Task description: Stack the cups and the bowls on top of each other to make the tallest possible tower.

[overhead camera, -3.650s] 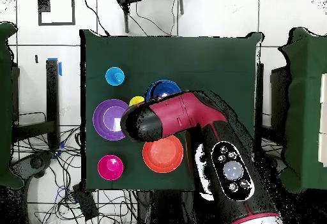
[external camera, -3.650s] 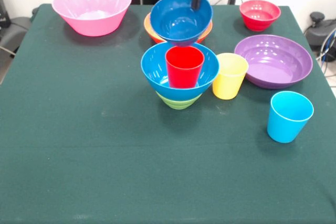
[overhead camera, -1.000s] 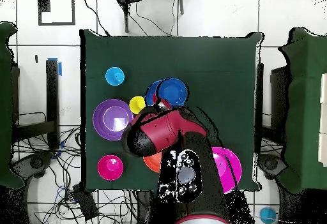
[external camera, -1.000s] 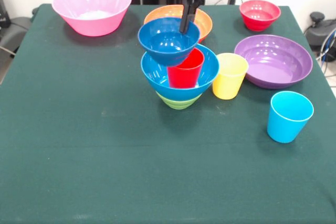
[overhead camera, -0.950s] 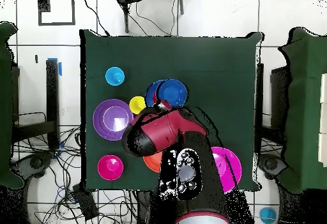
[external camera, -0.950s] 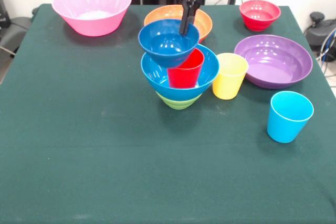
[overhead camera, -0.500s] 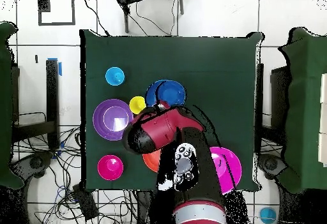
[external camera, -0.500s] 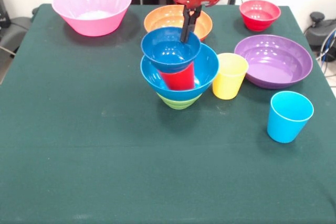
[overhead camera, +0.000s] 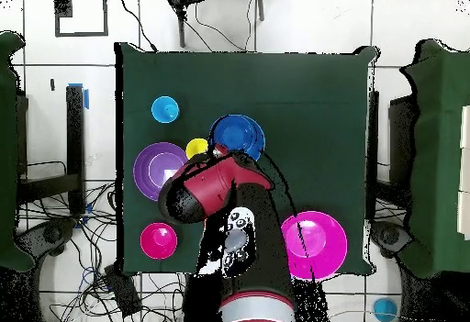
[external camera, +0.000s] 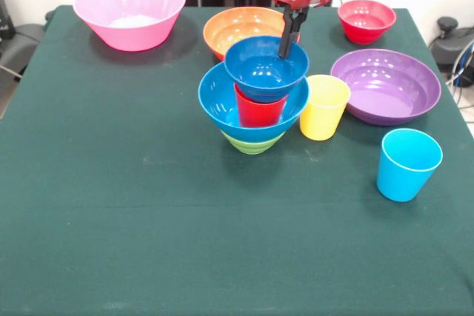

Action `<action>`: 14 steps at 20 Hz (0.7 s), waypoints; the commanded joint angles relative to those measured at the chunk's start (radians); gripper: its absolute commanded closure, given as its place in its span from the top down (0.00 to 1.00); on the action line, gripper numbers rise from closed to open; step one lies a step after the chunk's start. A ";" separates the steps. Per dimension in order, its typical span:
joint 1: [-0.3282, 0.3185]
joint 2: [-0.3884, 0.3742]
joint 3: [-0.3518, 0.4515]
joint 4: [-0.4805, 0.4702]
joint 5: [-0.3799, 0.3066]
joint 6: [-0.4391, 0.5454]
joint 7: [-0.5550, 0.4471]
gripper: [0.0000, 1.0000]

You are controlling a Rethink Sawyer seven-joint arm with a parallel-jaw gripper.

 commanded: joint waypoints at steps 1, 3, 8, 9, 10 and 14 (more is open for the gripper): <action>0.030 0.014 0.004 -0.044 0.028 0.062 0.160 0.00; 0.035 0.011 0.002 -0.045 0.036 0.063 0.157 0.00; 0.034 0.014 -0.007 -0.049 0.051 0.073 0.138 0.00; 0.032 0.019 -0.010 -0.053 0.051 0.070 0.135 0.00; 0.032 0.028 -0.016 -0.058 0.048 0.065 0.134 0.00; 0.036 0.057 -0.038 -0.070 0.036 0.034 0.140 0.00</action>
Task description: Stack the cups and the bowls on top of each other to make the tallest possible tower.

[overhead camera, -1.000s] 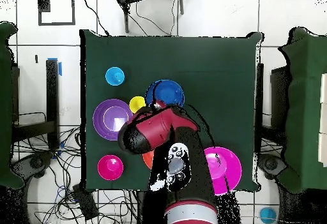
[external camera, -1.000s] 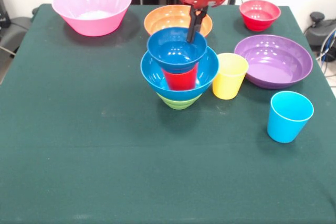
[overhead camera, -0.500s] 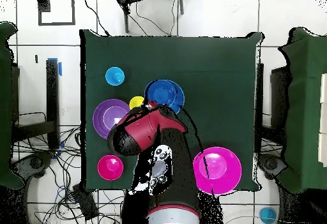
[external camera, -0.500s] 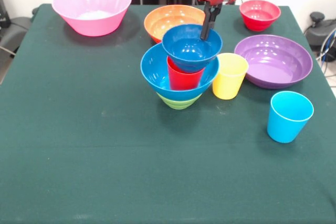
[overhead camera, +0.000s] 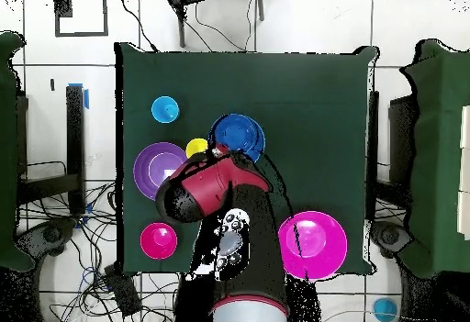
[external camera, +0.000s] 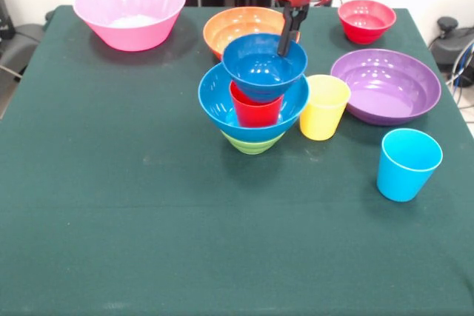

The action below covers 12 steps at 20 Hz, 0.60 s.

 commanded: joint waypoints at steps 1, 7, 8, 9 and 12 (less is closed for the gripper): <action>0.011 0.051 0.001 -0.057 0.003 0.033 0.141 0.00; 0.010 0.059 -0.013 -0.062 0.003 0.025 0.130 0.00; 0.010 0.061 -0.015 -0.063 0.004 0.024 0.128 0.00; 0.009 0.062 -0.014 -0.061 0.005 0.023 0.126 0.00; 0.003 0.068 -0.007 -0.059 0.009 0.019 0.121 0.00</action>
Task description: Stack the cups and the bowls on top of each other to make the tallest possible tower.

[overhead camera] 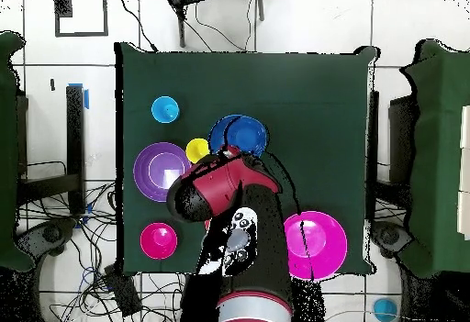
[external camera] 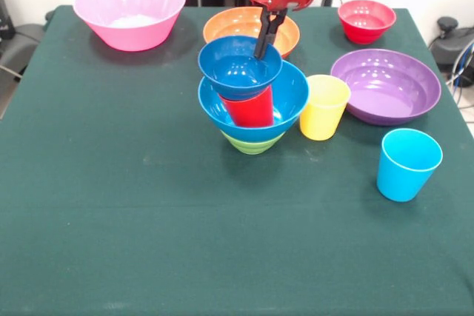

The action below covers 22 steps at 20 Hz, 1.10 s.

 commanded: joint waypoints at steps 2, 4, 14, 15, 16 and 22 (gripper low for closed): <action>0.003 0.038 0.041 -0.039 0.012 0.017 0.122 0.00; 0.004 0.038 0.041 -0.036 0.012 0.014 0.125 0.00; 0.006 0.033 0.053 -0.024 0.022 0.002 0.134 0.00; 0.007 0.033 0.053 -0.023 0.024 0.004 0.134 0.00; 0.006 0.035 0.056 -0.025 0.025 0.005 0.133 0.00; -0.010 0.027 0.075 -0.013 0.033 0.000 0.124 0.00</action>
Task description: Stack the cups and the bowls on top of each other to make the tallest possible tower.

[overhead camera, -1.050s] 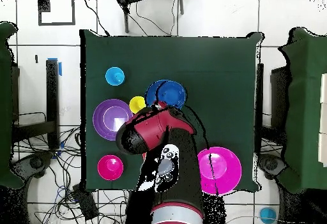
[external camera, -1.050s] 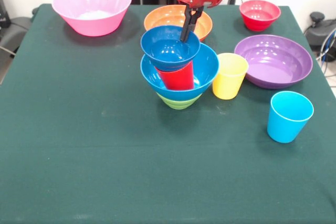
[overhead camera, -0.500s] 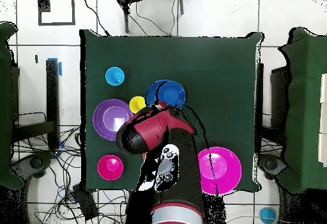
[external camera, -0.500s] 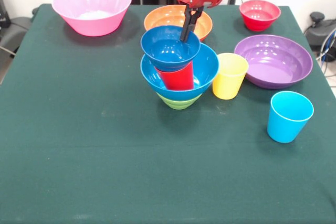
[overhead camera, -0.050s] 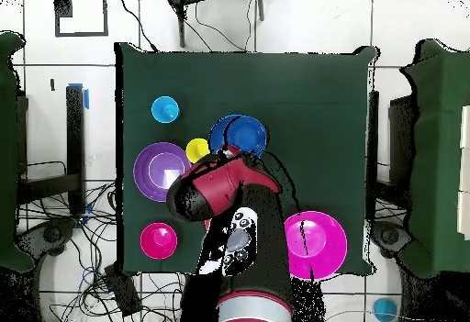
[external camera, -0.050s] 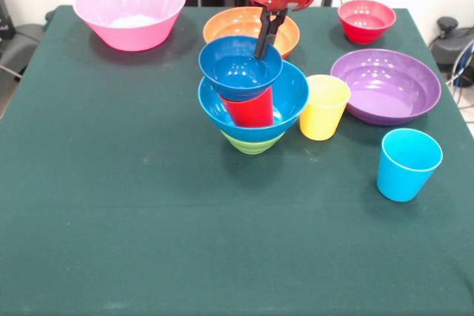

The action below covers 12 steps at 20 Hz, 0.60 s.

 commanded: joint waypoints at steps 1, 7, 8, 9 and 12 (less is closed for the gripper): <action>-0.012 0.025 0.079 -0.011 0.030 -0.002 0.123 0.00; -0.031 0.014 0.104 0.006 0.042 -0.013 0.115 0.00; -0.034 0.013 0.109 0.009 0.043 -0.016 0.114 0.00; -0.036 0.013 0.110 0.010 0.044 -0.017 0.114 0.00; -0.037 0.012 0.111 0.013 0.045 -0.019 0.115 0.00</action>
